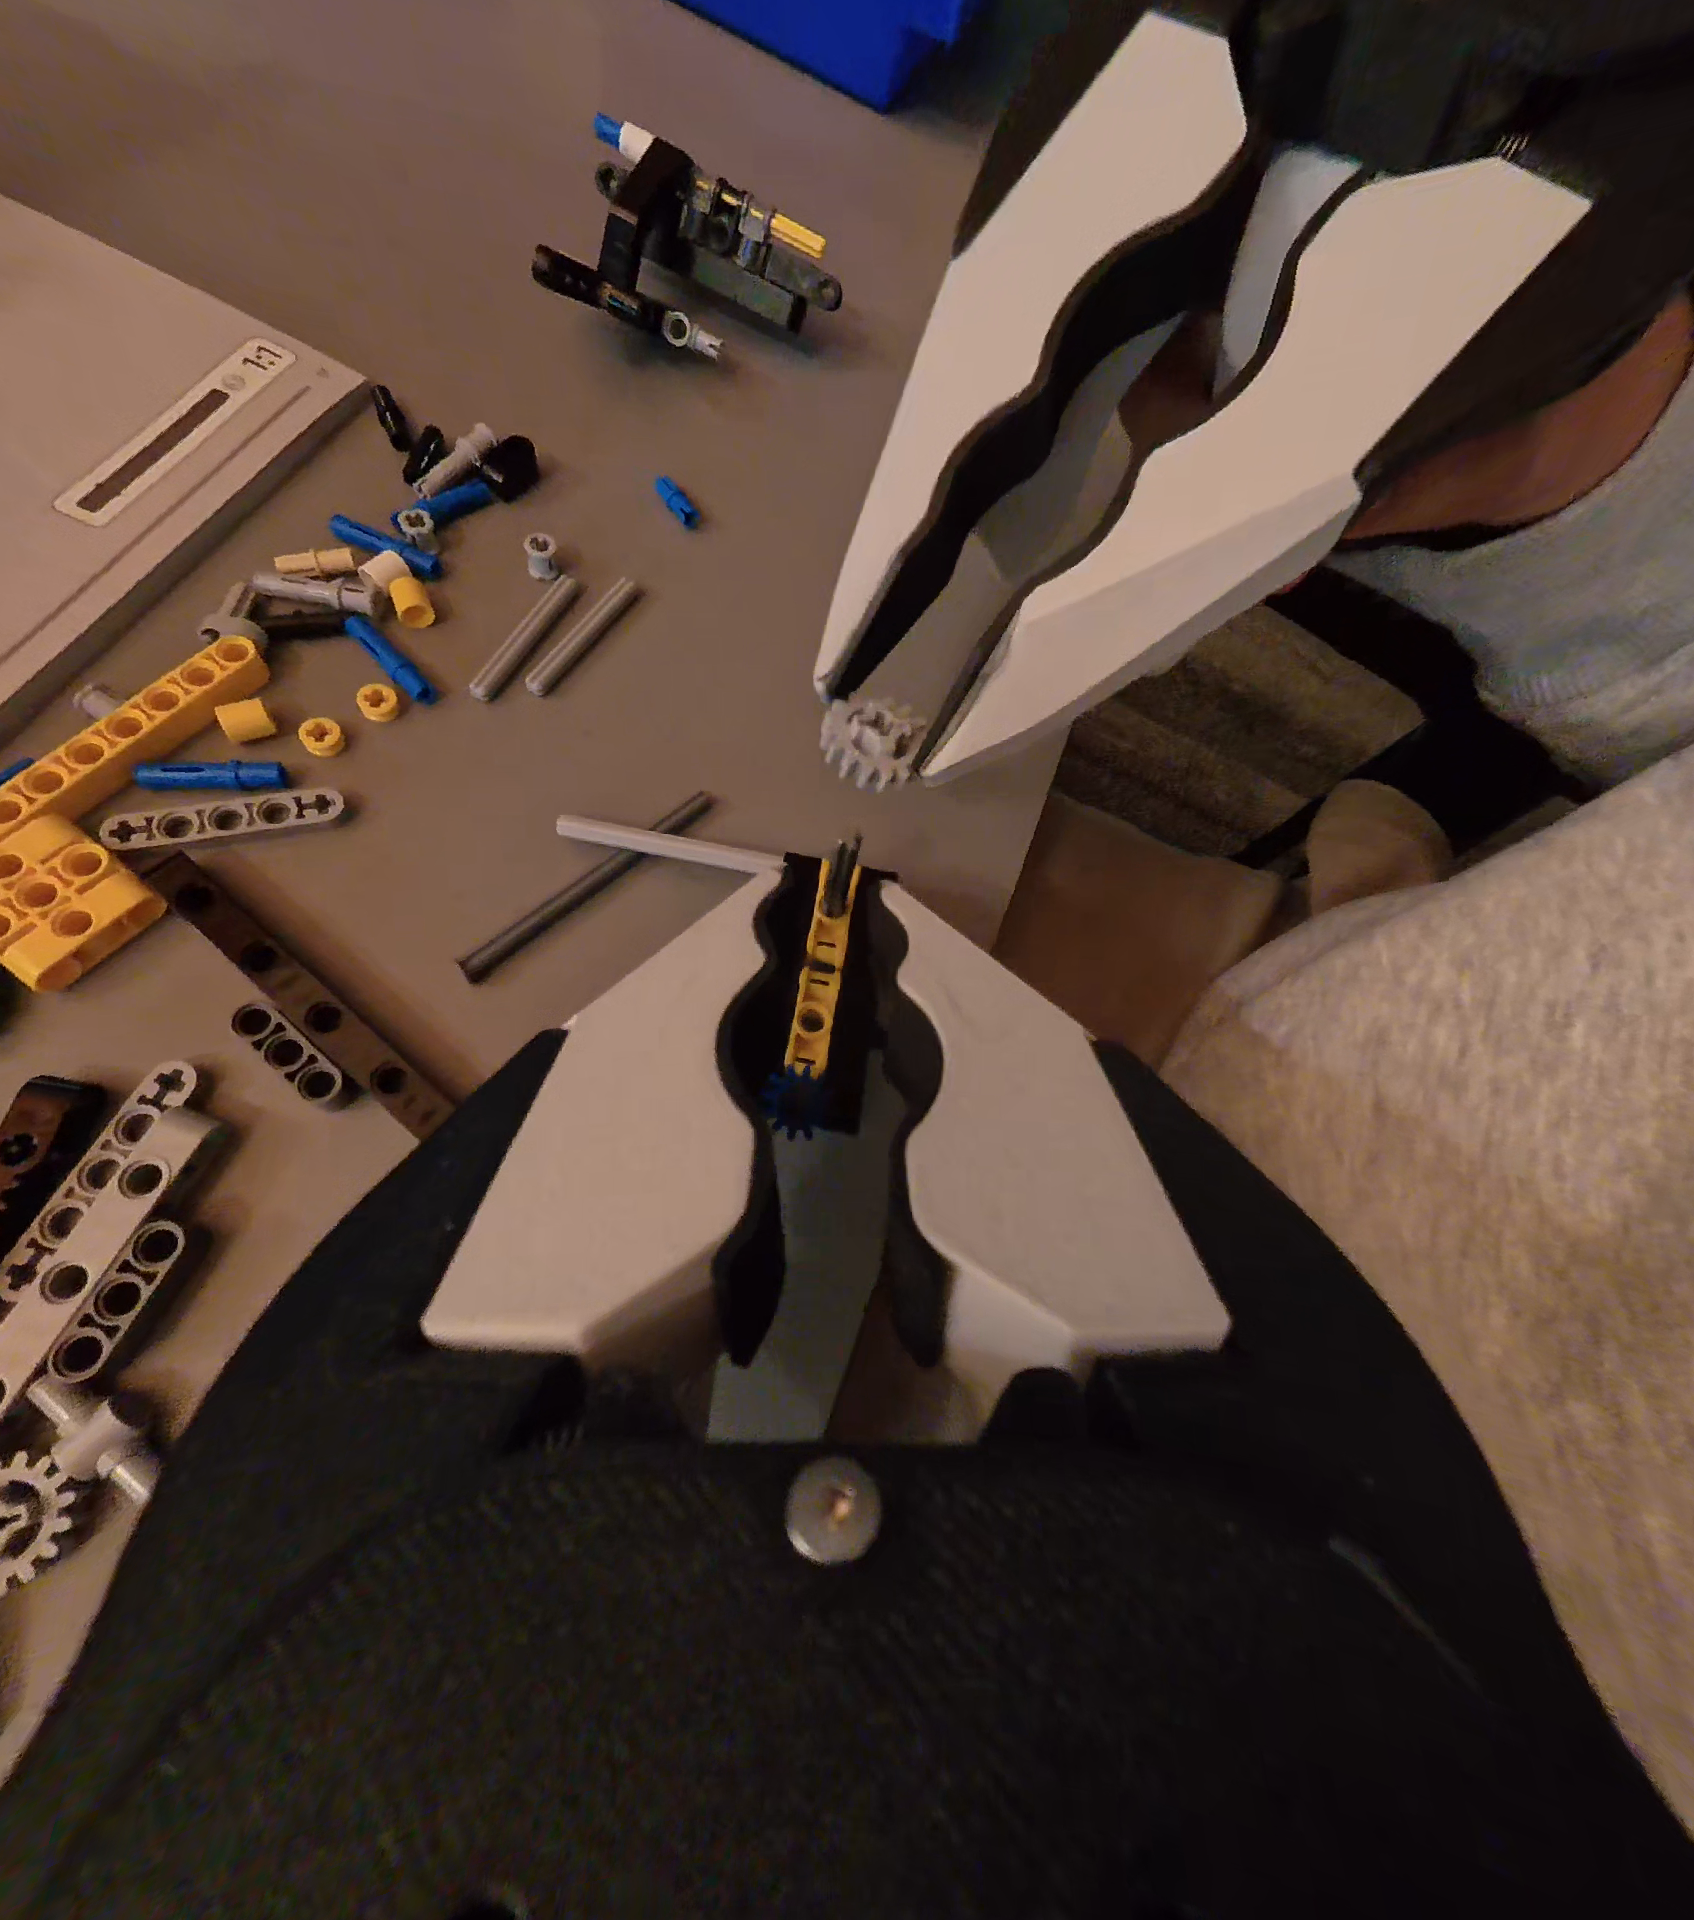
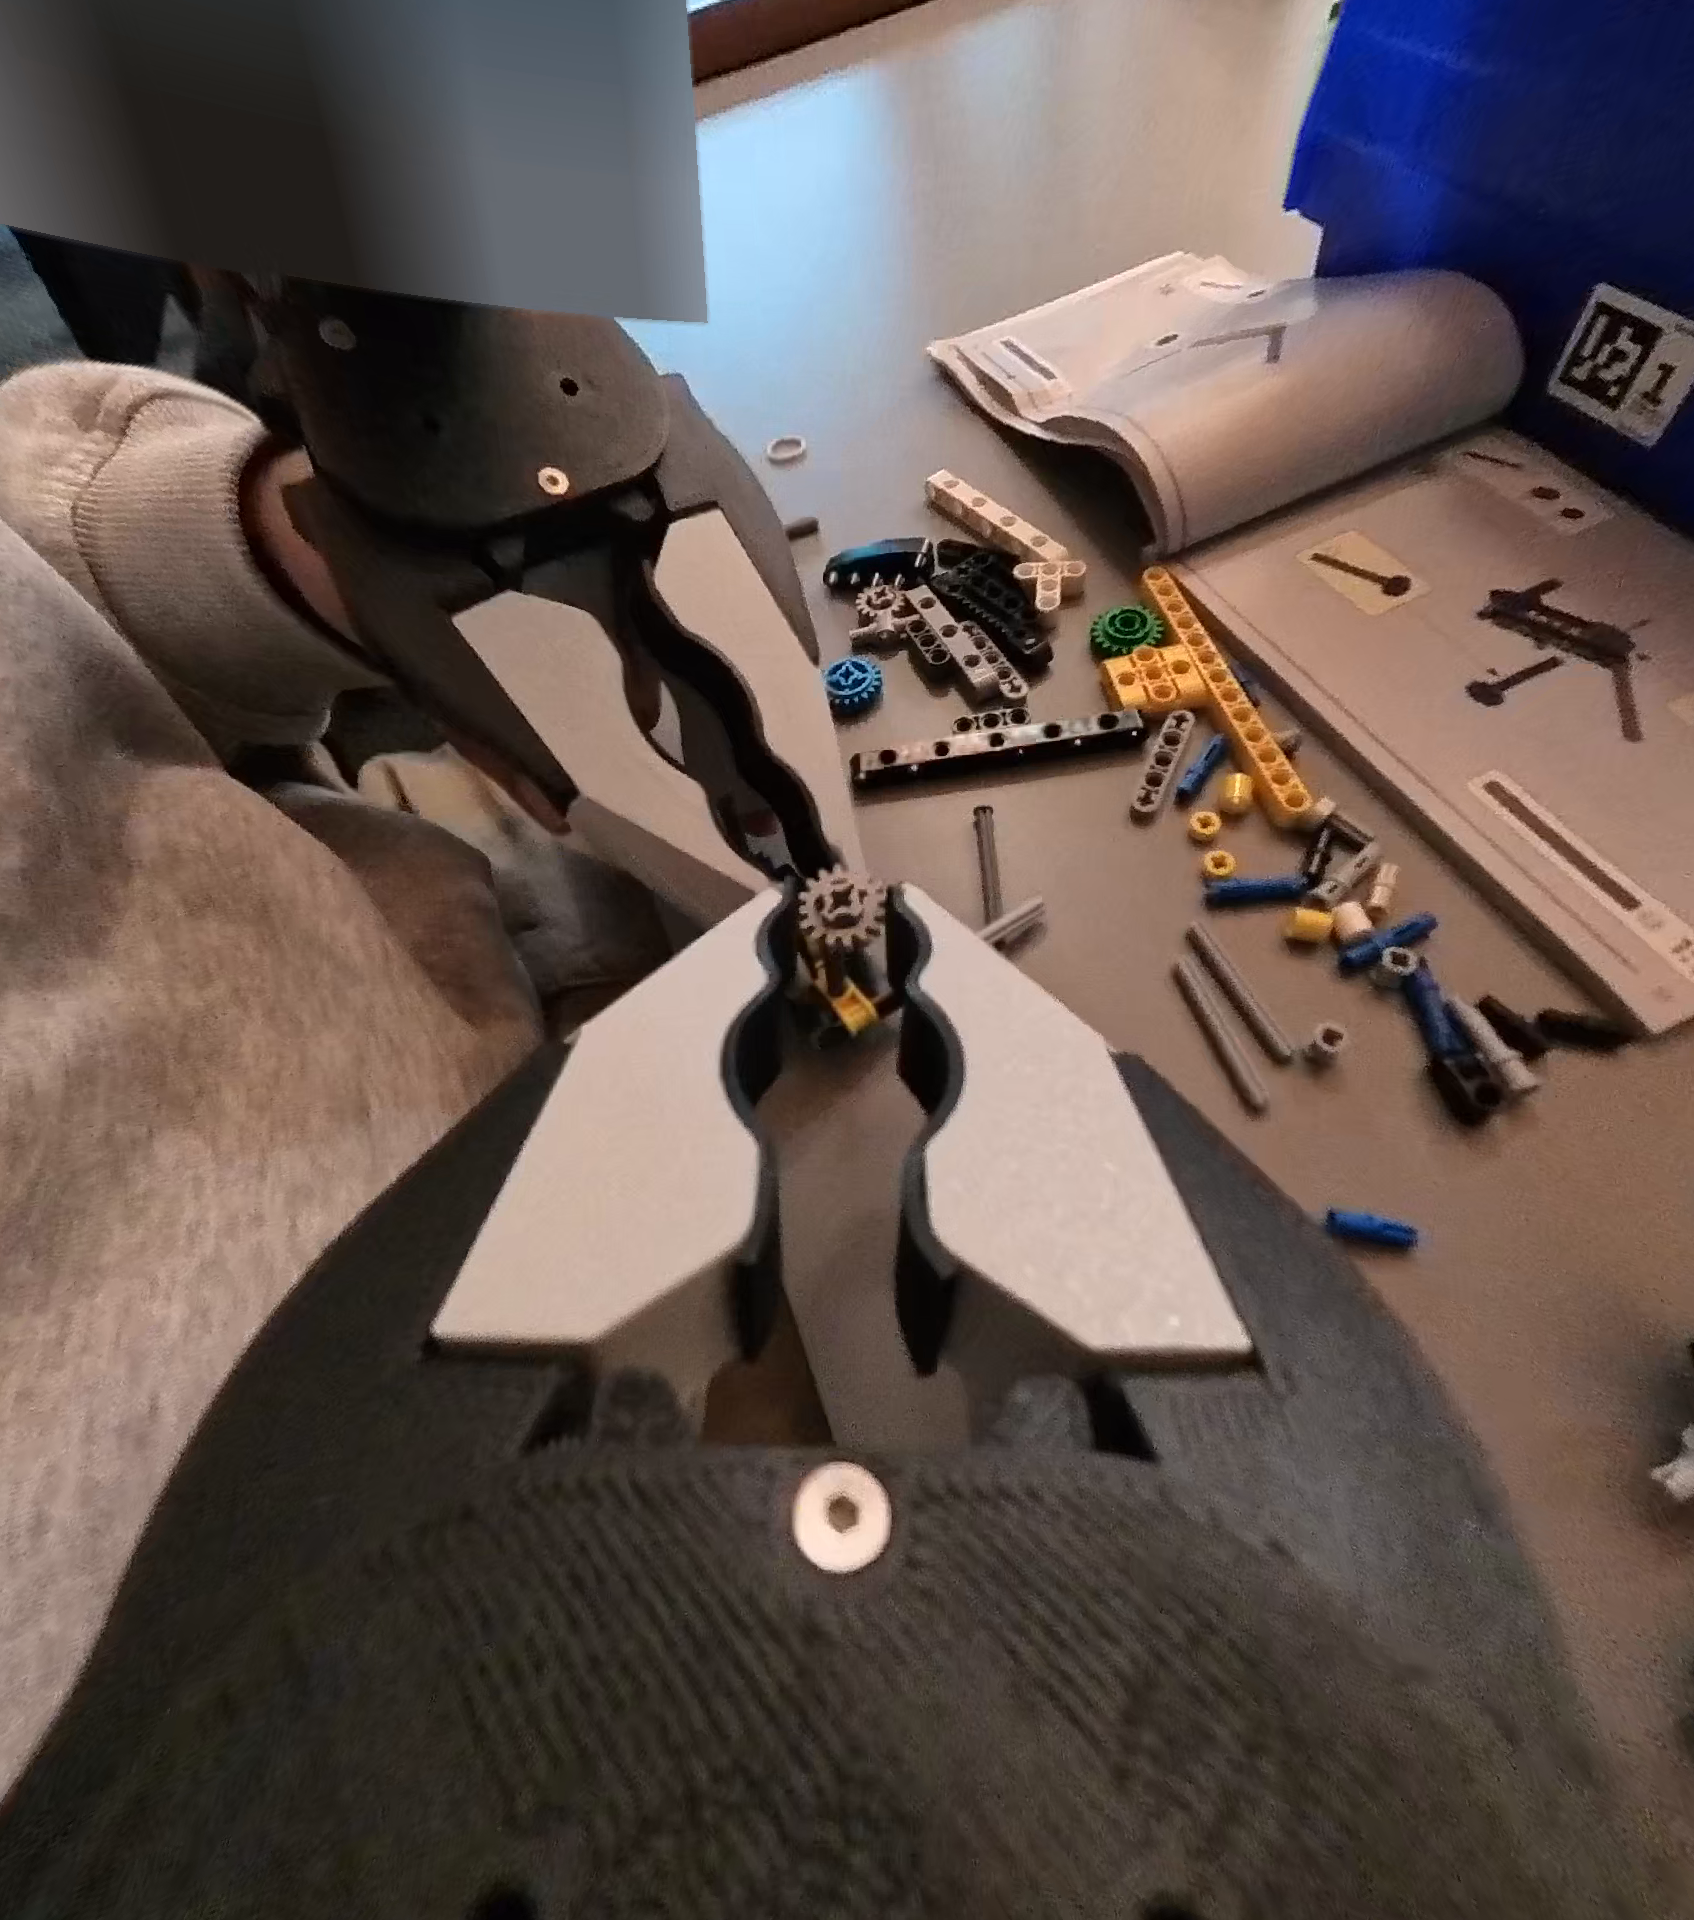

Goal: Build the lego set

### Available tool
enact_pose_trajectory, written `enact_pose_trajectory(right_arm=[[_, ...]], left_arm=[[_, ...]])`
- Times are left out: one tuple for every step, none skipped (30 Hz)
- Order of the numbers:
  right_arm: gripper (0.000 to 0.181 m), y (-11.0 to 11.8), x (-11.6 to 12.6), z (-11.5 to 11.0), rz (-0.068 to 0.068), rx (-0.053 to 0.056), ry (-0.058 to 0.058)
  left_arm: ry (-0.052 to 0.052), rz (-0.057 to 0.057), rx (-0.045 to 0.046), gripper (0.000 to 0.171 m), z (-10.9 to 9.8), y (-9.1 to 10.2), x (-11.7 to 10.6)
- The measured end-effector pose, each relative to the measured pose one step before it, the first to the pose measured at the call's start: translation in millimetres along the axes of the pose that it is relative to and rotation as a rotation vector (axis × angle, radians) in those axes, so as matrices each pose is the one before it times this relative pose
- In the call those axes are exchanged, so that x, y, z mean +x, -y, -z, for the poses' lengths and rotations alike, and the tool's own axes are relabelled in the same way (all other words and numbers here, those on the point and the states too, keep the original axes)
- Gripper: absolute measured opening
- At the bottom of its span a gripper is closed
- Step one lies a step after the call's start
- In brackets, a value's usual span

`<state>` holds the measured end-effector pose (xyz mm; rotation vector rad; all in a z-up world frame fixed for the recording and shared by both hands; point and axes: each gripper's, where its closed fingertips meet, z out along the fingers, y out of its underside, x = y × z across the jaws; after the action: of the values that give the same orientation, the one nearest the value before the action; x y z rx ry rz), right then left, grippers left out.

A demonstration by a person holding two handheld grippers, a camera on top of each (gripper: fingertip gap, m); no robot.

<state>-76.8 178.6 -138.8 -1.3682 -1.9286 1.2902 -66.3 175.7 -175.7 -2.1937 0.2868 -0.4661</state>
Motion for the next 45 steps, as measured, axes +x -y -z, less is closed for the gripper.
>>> enact_pose_trajectory(right_arm=[[0.014, 1.20, -1.02, -1.72, 0.0169, -0.0154, 0.0021], [0.014, 0.52, -1.78, -1.79, 0.0165, -0.0149, 0.0051], [0.014, -0.18, -1.66, -1.89, 0.0145, -0.0157, 0.0052], [0.014, -0.94, -0.54, -1.59, 0.0127, -0.0149, 0.0000], [0.014, -1.35, -0.13, -1.23, 0.0108, -0.0132, -0.0007], [0.014, -1.38, 0.13, -1.05, 0.0058, -0.0101, 0.0018], [0.014, -1.33, 0.22, -0.65, 0.0002, -0.0068, 0.0044], [0.014, -0.91, -0.05, -0.40, -0.0031, -0.0037, 0.0070], [0.014, -0.75, -0.36, -0.24, -0.0039, -0.0023, 0.0088], [0.014, -0.54, -0.33, -0.08, -0.0028, -0.0025, 0.0074], [0.014, -0.50, -0.11, -0.15, -0.0006, -0.0036, 0.0053], [0.014, -0.36, -0.38, -0.13, 0.0018, -0.0039, 0.0054], [0.014, 0.13, -0.27, -0.09, 0.0008, -0.0024, 0.0049], [0.014, 0.19, -0.11, -0.28, 0.0013, -0.0033, 0.0044], [0.014, 0.17, -0.36, -0.35, 0.0021, -0.0039, 0.0063], [0.014, 0.23, -0.26, -0.41, 0.0021, -0.0041, 0.0070], [0.014, 0.21, 0.21, -0.36, 0.0030, -0.0042, 0.0047], [0.014, 0.19, 0.09, -0.42, 0.0034, -0.0051, 0.0066], [0.014, 0.18, 0.05, -0.31, 0.0018, -0.0060, 0.0070], [0.014, 0.17, 0.21, -0.29, 0.0020, -0.0063, 0.0070], [0.014, 0.05, 0.01, -0.21, 0.0022, -0.0067, 0.0066], [0.014, 0.13, -0.14, -0.22, 0.0025, -0.0070, 0.0066], [0.014, 0.14, 0.16, -0.18, 0.0032, -0.0066, 0.0044], [0.014, 0.04, 0.14, -0.15, 0.0033, -0.0060, 0.0041], [0.014, 0.00, -0.34, -0.05, 0.0024, -0.0055, 0.0063], [0.014, -0.07, -0.20, 0.17, 0.0022, -0.0045, 0.0052], [0.014, 0.25, 0.35, 0.71, 0.0018, -0.0008, 0.0023], [0.014, 0.92, 1.15, 1.69, 0.0003, 0.0049, -0.0028], [0.014, 1.20, 1.81, 2.56, -0.0019, 0.0082, -0.0035], [0.014, 0.79, 1.62, 2.96, -0.0053, 0.0068, 0.0004], [0.014, 0.14, 2.28, 3.15, -0.0055, 0.0028, -0.0016], [0.014, -0.99, 3.17, 2.97, 0.0000, -0.0042, -0.0069], [0.014, -1.90, 3.11, 2.63, 0.0061, -0.0102, -0.0077], [0.014, -1.65, 1.52, 1.98, 0.0119, -0.0094, 0.0008], [0.014, -0.55, -0.99, 1.03, 0.0166, -0.0028, 0.0142], [0.014, 0.12, -2.38, 0.27, 0.0155, -0.0013, 0.0213], [0.014, 0.71, -3.88, -0.76, 0.0161, 0.0000, 0.0299], [0.014, 1.04, -3.21, -1.24, 0.0181, -0.0001, 0.0259], [0.014, 0.54, -1.24, -1.70, 0.0155, -0.0049, 0.0143], [0.014, -0.05, -0.82, -2.19, 0.0130, -0.0084, 0.0142], [0.015, -0.36, -0.20, -2.59, 0.0104, -0.0092, 0.0118], [0.015, -0.87, 0.41, -2.60, 0.0066, -0.0104, 0.0082], [0.015, -0.80, -0.15, -2.67, 0.0056, -0.0087, 0.0100], [0.015, -0.32, 0.14, -2.20, 0.0049, -0.0048, 0.0070], [0.014, 1.08, -0.12, -1.25, 0.0022, 0.0042, 0.0067]], left_arm=[[-0.0008, 0.0023, 0.00570, 0.009, -0.19, -0.09, -0.25], [-0.0025, 0.0026, 0.00459, 0.008, -0.30, -0.20, -0.09], [-0.0034, 0.0030, 0.00291, 0.008, -0.40, -0.52, 0.07], [-0.0043, 0.0026, -0.00112, 0.008, -0.50, -1.12, 0.32], [-0.0022, 0.0024, -0.00097, 0.008, -0.54, -0.81, -0.01], [-0.0028, 0.0012, 0.00066, 0.007, -0.45, -0.55, 0.18], [-0.0032, 0.0005, 0.00063, 0.007, -0.45, -0.33, 0.29], [-0.0016, 0.0001, 0.00033, 0.006, -0.35, -0.43, 0.08], [-0.0011, -0.0006, -0.00026, 0.006, -0.25, -0.35, 0.10], [-0.0014, -0.0007, -0.00084, 0.006, -0.32, -0.59, 0.08], [-0.0008, 0.0000, -0.00131, 0.006, -0.28, -0.66, 0.04], [-0.0016, 0.0003, 0.00071, 0.006, -0.18, -0.22, -0.03], [-0.0018, 0.0015, 0.00255, 0.005, -0.07, -0.01, 0.09], [-0.0021, 0.0015, 0.00122, 0.005, -0.07, -0.08, -0.03], [-0.0027, 0.0014, 0.00067, 0.006, -0.09, -0.01, 0.12], [-0.0027, 0.0015, 0.00018, 0.006, 0.01, -0.22, 0.04], [-0.0015, 0.0017, 0.00134, 0.006, 0.08, 0.10, -0.15], [-0.0022, 0.0011, 0.00147, 0.006, 0.20, 0.14, -0.02], [-0.0013, 0.0011, 0.00131, 0.006, 0.11, 0.04, -0.08], [-0.0021, 0.0012, 0.00133, 0.005, 0.05, -0.04, 0.01], [-0.0019, 0.0015, 0.00138, 0.005, -0.02, 0.03, -0.05], [-0.0012, 0.0014, 0.00077, 0.005, 0.04, -0.19, -0.13], [-0.0008, 0.0011, 0.00125, 0.006, 0.00, 0.09, -0.10], [0.0000, 0.0011, 0.00178, 0.006, 0.20, 0.13, -0.20], [-0.0011, 0.0005, 0.00103, 0.005, 0.12, 0.22, -0.04], [0.0007, -0.0004, -0.00071, 0.006, 0.17, -0.16, -0.18], [0.0015, -0.0005, 0.00018, 0.007, 0.09, 0.10, -0.30], [-0.0004, -0.0003, -0.00043, 0.007, 0.25, 0.04, 0.04], [-0.0018, -0.0001, 0.00046, 0.008, 0.21, 0.02, 0.26], [-0.0009, 0.0012, 0.00238, 0.008, 0.24, 0.23, 0.09], [-0.0003, 0.0017, 0.00271, 0.008, 0.04, 0.18, -0.06], [-0.0019, 0.0014, 0.00150, 0.008, 0.06, 0.15, 0.23], [-0.0024, 0.0013, 0.00058, 0.008, 0.01, 0.08, 0.33], [-0.0033, 0.0006, 0.00103, 0.009, 0.05, 0.16, 0.58], [-0.0025, 0.0004, 0.00200, 0.009, 0.01, 0.24, 0.57], [-0.0020, 0.0004, 0.00208, 0.009, -0.23, 0.07, 0.37], [-0.0010, 0.0013, 0.00137, 0.009, -0.30, -0.13, 0.12], [-0.0012, 0.0023, 0.00077, 0.009, -0.34, -0.31, -0.05], [-0.0001, 0.0026, -0.00072, 0.009, -0.42, -0.40, -0.18], [0.0009, 0.0014, -0.00065, 0.009, -0.25, -0.29, -0.30], [-0.0003, 0.0011, 0.00049, 0.009, -0.11, -0.03, -0.16], [0.0012, 0.0013, 0.00194, 0.008, -0.04, 0.28, -0.25], [0.0012, 0.0016, 0.00176, 0.008, -0.15, 0.23, -0.29], [-0.0010, 0.0024, 0.00149, 0.008, -0.14, 0.04, -0.17], [-0.0013, 0.0034, 0.00249, 0.007, -0.11, 0.26, -0.12]])
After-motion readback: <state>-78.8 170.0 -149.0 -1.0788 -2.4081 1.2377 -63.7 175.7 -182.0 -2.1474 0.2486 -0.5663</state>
